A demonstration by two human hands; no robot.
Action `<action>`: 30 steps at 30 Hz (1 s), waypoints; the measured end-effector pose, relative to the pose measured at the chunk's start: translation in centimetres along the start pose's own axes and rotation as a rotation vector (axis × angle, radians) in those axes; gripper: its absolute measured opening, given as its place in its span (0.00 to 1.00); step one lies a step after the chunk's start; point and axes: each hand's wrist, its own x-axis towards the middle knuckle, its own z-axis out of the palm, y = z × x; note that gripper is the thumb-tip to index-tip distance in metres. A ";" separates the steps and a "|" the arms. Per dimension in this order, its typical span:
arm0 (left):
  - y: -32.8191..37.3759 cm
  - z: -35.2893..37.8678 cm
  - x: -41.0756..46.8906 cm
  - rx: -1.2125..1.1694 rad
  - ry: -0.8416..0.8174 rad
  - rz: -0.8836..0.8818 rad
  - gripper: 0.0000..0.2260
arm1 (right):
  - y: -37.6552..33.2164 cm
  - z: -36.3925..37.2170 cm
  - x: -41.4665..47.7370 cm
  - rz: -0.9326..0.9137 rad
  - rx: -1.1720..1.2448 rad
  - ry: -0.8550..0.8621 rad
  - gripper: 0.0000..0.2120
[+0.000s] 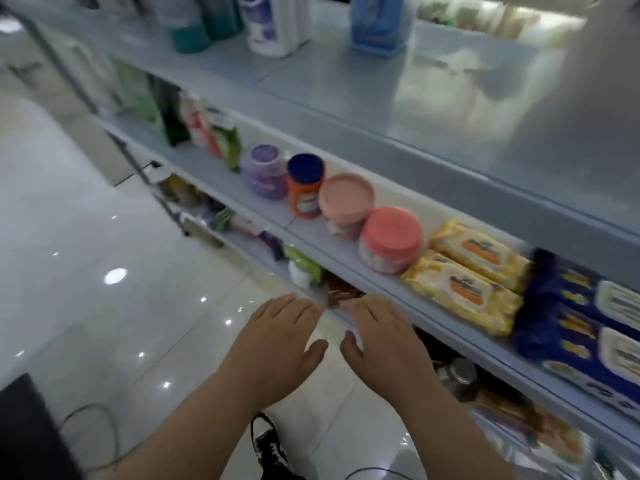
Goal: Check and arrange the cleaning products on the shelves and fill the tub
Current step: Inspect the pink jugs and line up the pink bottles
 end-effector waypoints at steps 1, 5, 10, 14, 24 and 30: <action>-1.2 0.1 -1.0 0.006 -0.022 -0.054 0.25 | -1.0 0.9 0.5 -0.022 0.021 -0.022 0.19; -6.1 -0.2 -5.3 -0.078 -0.033 -0.276 0.27 | -5.9 3.8 2.7 -0.126 0.038 -0.118 0.19; -12.0 -0.6 -9.1 -0.137 0.037 -0.430 0.28 | -12.0 7.3 7.2 -0.267 -0.038 -0.252 0.21; -18.7 -1.5 -10.1 -0.175 0.008 -0.483 0.24 | -17.6 10.4 12.2 -0.297 -0.071 -0.360 0.21; -35.9 -4.2 -10.9 -0.171 0.024 -0.547 0.22 | -29.3 17.9 25.4 -0.345 -0.049 -0.419 0.24; -43.5 -4.1 -7.5 -0.182 -0.029 -0.573 0.23 | -30.6 21.4 32.1 -0.310 -0.081 -0.485 0.24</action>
